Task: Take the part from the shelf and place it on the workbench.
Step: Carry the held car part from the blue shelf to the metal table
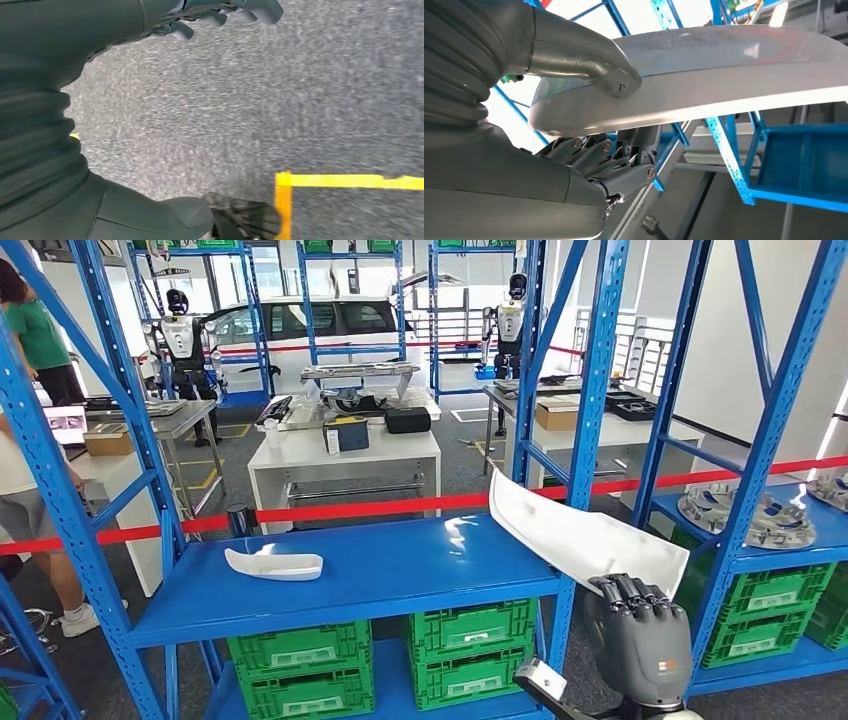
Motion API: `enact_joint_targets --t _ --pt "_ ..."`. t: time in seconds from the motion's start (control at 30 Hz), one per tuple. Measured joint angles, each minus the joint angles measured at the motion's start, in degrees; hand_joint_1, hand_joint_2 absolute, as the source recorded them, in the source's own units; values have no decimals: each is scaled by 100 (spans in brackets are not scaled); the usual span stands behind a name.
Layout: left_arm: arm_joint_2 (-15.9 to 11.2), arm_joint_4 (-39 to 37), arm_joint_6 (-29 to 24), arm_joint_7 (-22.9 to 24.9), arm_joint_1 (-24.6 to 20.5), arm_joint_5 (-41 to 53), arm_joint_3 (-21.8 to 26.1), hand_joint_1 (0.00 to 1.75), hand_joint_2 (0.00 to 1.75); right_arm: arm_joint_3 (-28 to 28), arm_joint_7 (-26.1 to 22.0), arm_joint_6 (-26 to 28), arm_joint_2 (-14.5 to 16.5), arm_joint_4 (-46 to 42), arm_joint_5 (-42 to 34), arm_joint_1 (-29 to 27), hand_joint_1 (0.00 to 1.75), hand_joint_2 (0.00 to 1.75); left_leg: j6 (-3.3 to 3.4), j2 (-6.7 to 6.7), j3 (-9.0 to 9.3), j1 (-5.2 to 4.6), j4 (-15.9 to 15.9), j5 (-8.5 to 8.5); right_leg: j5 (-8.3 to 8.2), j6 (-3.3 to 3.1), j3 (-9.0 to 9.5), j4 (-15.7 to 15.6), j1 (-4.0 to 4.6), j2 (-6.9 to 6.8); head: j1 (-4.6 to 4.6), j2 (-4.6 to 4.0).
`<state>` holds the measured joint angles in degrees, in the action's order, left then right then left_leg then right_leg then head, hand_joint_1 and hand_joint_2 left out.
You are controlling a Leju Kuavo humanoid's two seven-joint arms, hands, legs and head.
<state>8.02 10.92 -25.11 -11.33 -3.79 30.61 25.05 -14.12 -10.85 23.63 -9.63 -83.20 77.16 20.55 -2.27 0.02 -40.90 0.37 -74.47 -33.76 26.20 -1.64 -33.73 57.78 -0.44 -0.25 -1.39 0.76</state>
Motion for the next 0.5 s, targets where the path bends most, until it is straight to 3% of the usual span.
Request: enact_joint_targets --t 0.03,0.1,0.17,0.2,0.3,0.33,0.37,0.43,0.47,0.5 --pt "-2 -2 -6 -1 6 -7 0 0 175 0 -9 2 4 10 1 -2 147 175 -10 0 95 8 -17 109 -61 13 -87 9 -1 -2 -1 0" --pt "-9 -2 -20 -6 10 -22 0 0 175 0 -29 10 14 33 2 -1 147 175 -6 -1 568 19 513 370 -174 56 -243 37 -7 -7 0 0" --pt "-16 0 -37 -15 6 -32 0 0 175 0 -54 28 21 49 2 8 147 175 43 -14 1122 0 1310 344 -274 119 -349 65 -4 -15 1 0" --pt "-18 1 -44 -20 6 -37 0 0 175 0 -68 38 28 55 2 13 147 175 84 -22 1260 -18 1555 278 -322 154 -372 68 -5 -21 2 0" --pt "-22 -2 -55 -24 23 -66 1 0 175 0 -88 50 53 90 3 20 147 175 250 -15 1222 -50 1687 338 -402 269 -414 55 -32 -25 5 0" --pt "-27 -3 -56 -23 30 -78 2 0 175 0 -86 49 56 105 2 24 147 175 304 -4 1187 -47 1697 396 -295 304 -456 128 -42 -21 7 0" --pt "-33 -4 -58 -26 36 -87 3 0 175 0 -85 49 58 122 2 34 147 175 351 10 1136 -39 1707 463 -81 331 -529 309 -50 -16 7 0" --pt "-47 -3 -62 -38 41 -92 6 0 175 0 -85 46 69 160 2 59 147 175 400 22 990 -45 1701 590 493 370 -722 977 -54 -11 11 0" --pt "-50 -4 -62 -44 46 -88 7 0 175 0 -85 44 78 180 2 66 147 175 406 25 902 -50 1691 655 680 381 -796 1339 -54 -9 12 0" --pt "-50 -5 -62 -48 52 -83 7 0 175 0 -85 42 87 203 2 68 147 175 405 25 812 -54 1678 715 733 384 -807 1589 -53 -8 12 0"
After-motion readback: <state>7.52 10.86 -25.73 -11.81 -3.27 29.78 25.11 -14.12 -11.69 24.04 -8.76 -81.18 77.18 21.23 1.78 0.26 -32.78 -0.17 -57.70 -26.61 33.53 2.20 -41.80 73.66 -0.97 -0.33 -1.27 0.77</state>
